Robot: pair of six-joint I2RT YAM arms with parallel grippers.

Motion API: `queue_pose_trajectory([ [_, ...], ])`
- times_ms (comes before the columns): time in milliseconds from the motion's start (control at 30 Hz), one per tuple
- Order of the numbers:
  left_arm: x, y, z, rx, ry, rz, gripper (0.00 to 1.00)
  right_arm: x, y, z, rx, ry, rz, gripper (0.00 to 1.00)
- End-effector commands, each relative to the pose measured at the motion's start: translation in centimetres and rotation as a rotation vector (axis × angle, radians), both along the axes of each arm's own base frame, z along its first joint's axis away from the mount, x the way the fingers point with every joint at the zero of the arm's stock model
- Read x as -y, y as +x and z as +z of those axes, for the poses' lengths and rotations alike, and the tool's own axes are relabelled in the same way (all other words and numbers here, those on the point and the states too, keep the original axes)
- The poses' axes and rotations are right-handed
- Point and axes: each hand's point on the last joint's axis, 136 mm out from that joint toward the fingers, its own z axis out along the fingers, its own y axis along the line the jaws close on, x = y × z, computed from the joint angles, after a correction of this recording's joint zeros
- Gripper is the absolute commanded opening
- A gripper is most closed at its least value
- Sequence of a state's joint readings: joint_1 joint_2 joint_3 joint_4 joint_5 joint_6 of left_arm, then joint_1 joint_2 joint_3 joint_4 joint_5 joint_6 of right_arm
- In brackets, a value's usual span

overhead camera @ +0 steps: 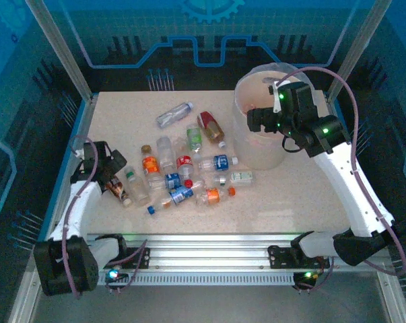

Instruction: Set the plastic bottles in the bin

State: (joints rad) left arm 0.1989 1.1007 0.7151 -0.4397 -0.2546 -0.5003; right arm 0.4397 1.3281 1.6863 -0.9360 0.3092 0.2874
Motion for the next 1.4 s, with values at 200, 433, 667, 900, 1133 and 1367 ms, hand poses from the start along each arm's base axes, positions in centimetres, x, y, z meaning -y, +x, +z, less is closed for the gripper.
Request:
queue_pose_trajectory([
  [200,-1.0,-0.4,-4.3,-0.077,-0.110,0.072,0.99,-0.4,0.4,-0.2,0.013,0.023,-0.015,1.00],
  [433,-1.4,-0.2,-6.7,-0.085,-0.191,0.116,0.92,-0.9,0.6,-0.4,0.007,0.031,0.000,1.00],
  [667,-2.3,0.1,-7.7,-0.065,-0.255,0.167,0.73,-1.1,0.5,-0.4,0.006,0.036,0.005,1.00],
  [900,-2.6,0.3,-8.1,-0.049,-0.297,0.196,0.45,-1.5,0.5,-0.8,-0.003,0.039,0.019,1.00],
  [1133,-2.9,0.2,-4.8,-0.005,-0.248,0.173,0.33,-2.6,0.2,-1.4,-0.026,0.058,0.069,1.00],
  [1367,-2.9,-0.1,0.9,0.102,-0.180,0.129,0.32,-3.2,0.0,-1.6,-0.030,0.066,0.096,1.00],
])
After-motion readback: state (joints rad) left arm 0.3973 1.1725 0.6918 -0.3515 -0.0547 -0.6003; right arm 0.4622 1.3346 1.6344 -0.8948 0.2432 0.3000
